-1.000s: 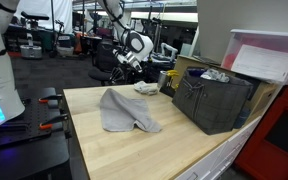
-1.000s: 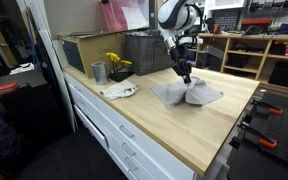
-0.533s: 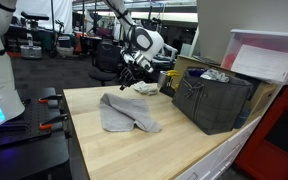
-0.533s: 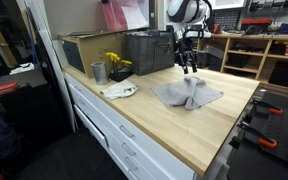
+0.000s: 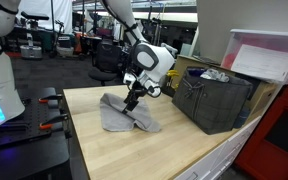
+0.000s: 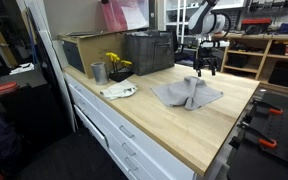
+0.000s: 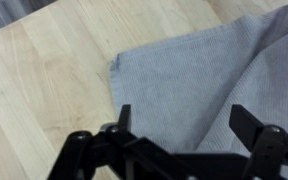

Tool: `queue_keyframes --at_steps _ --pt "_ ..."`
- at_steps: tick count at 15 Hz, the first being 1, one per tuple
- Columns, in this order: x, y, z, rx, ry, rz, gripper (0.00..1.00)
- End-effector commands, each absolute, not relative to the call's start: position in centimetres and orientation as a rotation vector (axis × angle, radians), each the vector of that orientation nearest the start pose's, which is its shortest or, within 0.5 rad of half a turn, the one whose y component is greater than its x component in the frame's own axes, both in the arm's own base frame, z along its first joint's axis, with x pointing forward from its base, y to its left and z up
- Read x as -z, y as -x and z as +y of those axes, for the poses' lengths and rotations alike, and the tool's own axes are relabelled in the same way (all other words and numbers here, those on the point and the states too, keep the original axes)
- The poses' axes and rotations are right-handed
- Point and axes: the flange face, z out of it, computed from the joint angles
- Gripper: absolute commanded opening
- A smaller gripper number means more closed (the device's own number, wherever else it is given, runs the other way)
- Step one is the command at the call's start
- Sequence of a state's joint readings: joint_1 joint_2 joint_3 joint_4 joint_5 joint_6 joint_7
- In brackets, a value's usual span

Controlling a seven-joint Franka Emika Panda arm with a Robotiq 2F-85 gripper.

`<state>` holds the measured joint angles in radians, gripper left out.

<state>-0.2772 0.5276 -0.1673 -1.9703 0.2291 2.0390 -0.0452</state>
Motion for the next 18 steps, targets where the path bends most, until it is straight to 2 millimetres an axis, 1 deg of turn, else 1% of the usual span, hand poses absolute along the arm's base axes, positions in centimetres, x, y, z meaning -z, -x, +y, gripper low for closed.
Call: queue_keyframes --at_steps 1,4,9,10,11,12,16,18 --pt "-14.6 -49.5 -23.2 -0.625 2.723 0.906 1.0" --pt "-11.9 -47.9 -23.3 -0.673 2.686 0.984 1.0" --pt "-8.3 -44.3 -22.8 -0.78 2.613 1.094 1.0" --pt "-7.6 -43.6 -22.8 -0.787 2.606 1.11 0.75" --pt "-7.1 -43.0 -22.9 -0.789 2.6 1.125 0.72" --pt "-6.9 -42.7 -23.0 -0.779 2.596 1.139 0.66" --pt "-7.3 -42.5 -23.2 -0.751 2.579 1.165 0.35" --pt "-7.9 -42.7 -23.3 -0.729 2.591 1.171 0.22"
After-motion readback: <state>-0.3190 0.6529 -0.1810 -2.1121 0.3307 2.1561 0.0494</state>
